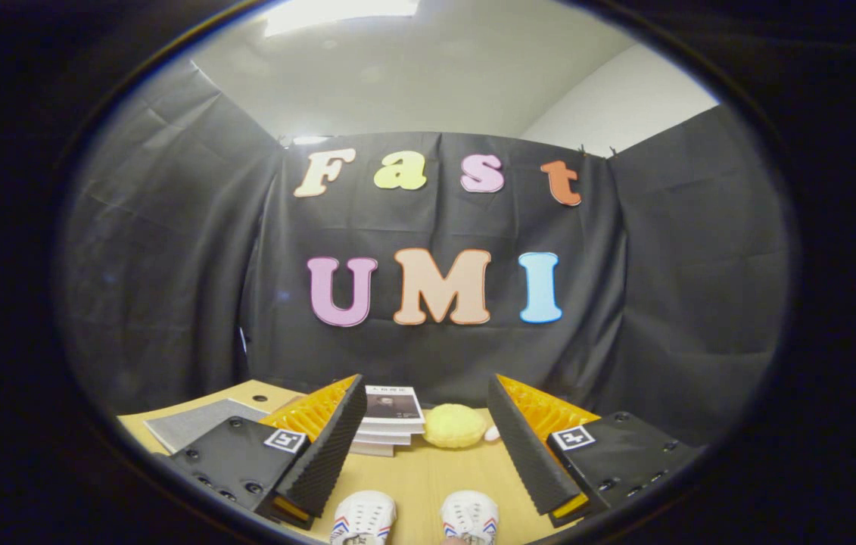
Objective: Open the storage box then place both shoes into the box .Put the left shoe in first, then the right shoe, with the right side of both shoes facing outward in a uniform manner.
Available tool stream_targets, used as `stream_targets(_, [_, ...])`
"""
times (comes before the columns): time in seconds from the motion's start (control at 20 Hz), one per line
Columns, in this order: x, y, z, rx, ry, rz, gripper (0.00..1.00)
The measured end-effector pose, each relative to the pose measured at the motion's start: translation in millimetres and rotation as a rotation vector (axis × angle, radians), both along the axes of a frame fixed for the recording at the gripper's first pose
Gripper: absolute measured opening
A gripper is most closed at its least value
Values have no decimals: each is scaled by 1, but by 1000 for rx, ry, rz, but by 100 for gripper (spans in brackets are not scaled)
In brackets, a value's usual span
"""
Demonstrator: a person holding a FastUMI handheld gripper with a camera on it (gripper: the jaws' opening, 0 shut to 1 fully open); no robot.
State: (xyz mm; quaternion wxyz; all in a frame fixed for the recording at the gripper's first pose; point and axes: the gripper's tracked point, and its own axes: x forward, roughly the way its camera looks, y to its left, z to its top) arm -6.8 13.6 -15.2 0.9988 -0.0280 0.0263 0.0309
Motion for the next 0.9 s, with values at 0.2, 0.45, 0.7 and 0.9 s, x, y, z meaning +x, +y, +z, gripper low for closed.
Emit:
stream_targets(0.2, [-6, 16, -29, 112, 121, 46, 100])
stream_targets(0.45, [-22, 56, -71, 322, 306, 135, 100])
stream_targets(0.7, [-39, 95, -106, 571, 468, 184, 100])
stream_targets(0.9, [-52, 117, -139, 722, 580, 178, 100])
